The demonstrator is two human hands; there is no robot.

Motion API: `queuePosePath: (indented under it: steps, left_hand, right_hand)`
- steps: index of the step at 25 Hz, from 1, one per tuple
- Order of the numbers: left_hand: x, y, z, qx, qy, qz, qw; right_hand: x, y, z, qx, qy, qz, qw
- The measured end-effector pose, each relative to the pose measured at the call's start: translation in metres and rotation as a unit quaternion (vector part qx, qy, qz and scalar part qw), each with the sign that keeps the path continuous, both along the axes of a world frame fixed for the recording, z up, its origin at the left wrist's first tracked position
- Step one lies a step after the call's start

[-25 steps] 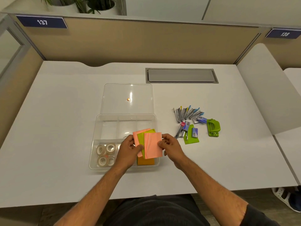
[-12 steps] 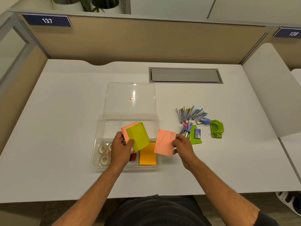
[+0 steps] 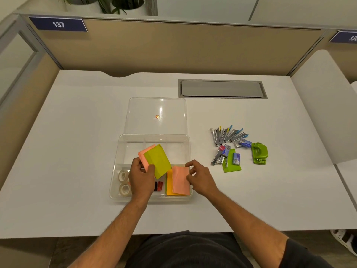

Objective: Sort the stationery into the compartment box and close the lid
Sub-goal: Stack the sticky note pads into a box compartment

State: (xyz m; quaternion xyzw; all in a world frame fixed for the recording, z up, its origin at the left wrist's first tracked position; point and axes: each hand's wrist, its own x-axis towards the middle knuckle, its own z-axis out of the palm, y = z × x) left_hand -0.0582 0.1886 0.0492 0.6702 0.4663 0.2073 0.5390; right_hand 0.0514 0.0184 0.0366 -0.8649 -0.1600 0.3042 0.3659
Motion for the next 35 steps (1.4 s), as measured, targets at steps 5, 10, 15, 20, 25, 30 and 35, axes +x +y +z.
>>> queuePosePath:
  steps: [5,10,15,20,25,30,35]
  left_hand:
    - [-0.005,0.003,-0.002,-0.010,0.000,0.000,1.000]
    - [-0.009,0.002,-0.006,-0.021,-0.005,0.000,1.000]
    - [-0.006,0.000,-0.003,-0.017,-0.011,-0.011,1.000]
    - [-0.007,0.002,-0.003,-0.032,-0.013,-0.043,0.998]
    - [-0.007,0.003,-0.002,-0.091,-0.032,-0.093,0.991]
    - [-0.004,-0.002,0.001,-0.158,-0.049,-0.147,0.975]
    - [0.000,-0.006,0.003,-0.172,-0.040,-0.154,0.972]
  right_hand:
    - [-0.006,0.010,-0.007,-0.059,-0.065,0.027,0.996]
    - [-0.005,0.015,-0.011,-0.042,-0.008,-0.036,0.998]
    - [-0.015,0.011,-0.021,-0.128,-0.161,0.123,0.971]
    - [-0.009,0.009,-0.019,-0.106,-0.142,0.130,0.976]
    - [0.009,0.014,0.007,0.136,0.076,-0.084,0.984]
    - [0.020,0.012,0.014,0.172,0.128,-0.093,0.972]
    - [0.021,0.006,0.007,0.148,0.128,-0.120,0.973]
